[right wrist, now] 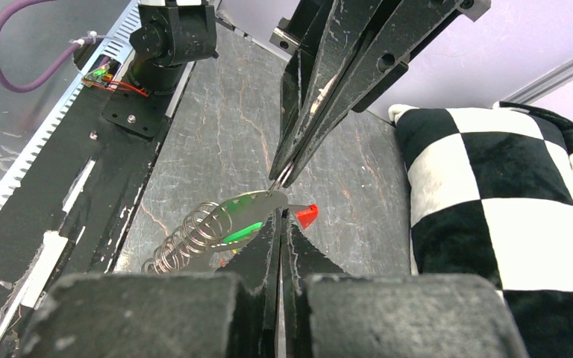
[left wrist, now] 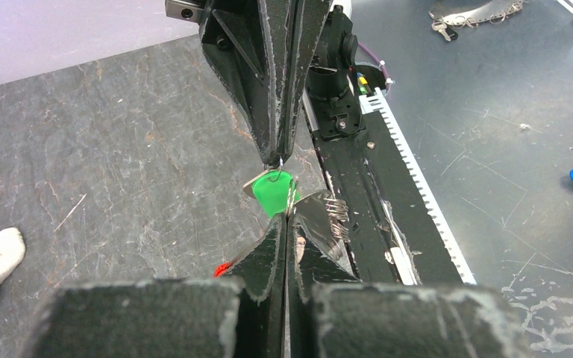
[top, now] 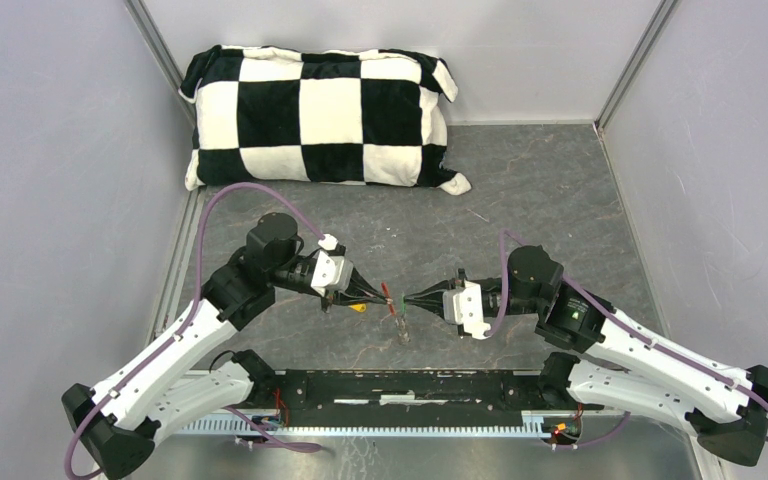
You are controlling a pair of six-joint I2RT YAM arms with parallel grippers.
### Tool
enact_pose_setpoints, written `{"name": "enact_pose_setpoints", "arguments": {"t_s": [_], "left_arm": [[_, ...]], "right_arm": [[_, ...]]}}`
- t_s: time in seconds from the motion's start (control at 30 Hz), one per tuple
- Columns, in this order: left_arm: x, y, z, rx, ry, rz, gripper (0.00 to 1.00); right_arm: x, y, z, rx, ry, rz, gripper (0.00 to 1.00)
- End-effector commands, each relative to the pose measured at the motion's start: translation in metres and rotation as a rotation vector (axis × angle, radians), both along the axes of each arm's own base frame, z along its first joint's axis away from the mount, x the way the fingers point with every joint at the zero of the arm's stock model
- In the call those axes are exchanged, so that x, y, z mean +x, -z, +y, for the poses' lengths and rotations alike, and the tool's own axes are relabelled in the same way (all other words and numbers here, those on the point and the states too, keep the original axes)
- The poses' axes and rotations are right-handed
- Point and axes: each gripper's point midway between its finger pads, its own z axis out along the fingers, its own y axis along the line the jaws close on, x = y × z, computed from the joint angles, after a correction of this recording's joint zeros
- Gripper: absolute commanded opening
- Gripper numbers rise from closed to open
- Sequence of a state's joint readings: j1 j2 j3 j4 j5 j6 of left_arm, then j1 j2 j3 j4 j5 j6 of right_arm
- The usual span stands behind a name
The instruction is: Put the keys on the keyring
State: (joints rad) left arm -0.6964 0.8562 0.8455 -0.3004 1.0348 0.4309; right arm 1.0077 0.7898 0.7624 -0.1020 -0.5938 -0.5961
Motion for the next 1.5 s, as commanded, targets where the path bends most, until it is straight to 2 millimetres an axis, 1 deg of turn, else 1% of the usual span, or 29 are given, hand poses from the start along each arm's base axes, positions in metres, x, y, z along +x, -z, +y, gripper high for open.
{"name": "enact_pose_setpoints", "arguments": {"t_s": [0.0,0.2,0.37,0.77,0.9,1.27,1.47], "left_arm": [[-0.004,-0.017,-0.003,-0.044,0.035,-0.007,0.02],[-0.003,-0.017,-0.004,-0.042,0.026,-0.003,0.02],[-0.002,-0.018,-0.004,-0.043,0.023,-0.004,0.02],[0.001,-0.017,-0.004,-0.037,0.003,0.001,0.02],[0.002,-0.014,-0.004,-0.032,-0.002,0.004,0.02],[0.011,-0.011,-0.006,-0.012,-0.044,0.013,0.02],[0.012,-0.01,-0.007,-0.009,-0.044,0.013,0.02]], "right_arm": [[-0.003,-0.017,0.003,0.058,-0.023,-0.029,0.01],[-0.005,-0.014,0.004,0.049,-0.036,-0.025,0.01],[-0.006,-0.008,0.005,0.028,-0.042,-0.021,0.01],[-0.009,-0.008,0.008,0.019,-0.068,-0.019,0.01],[-0.011,-0.012,0.008,0.023,-0.072,-0.024,0.01],[-0.014,-0.016,0.009,0.028,-0.087,-0.033,0.01],[-0.014,-0.017,0.009,0.027,-0.085,-0.036,0.01]]}}
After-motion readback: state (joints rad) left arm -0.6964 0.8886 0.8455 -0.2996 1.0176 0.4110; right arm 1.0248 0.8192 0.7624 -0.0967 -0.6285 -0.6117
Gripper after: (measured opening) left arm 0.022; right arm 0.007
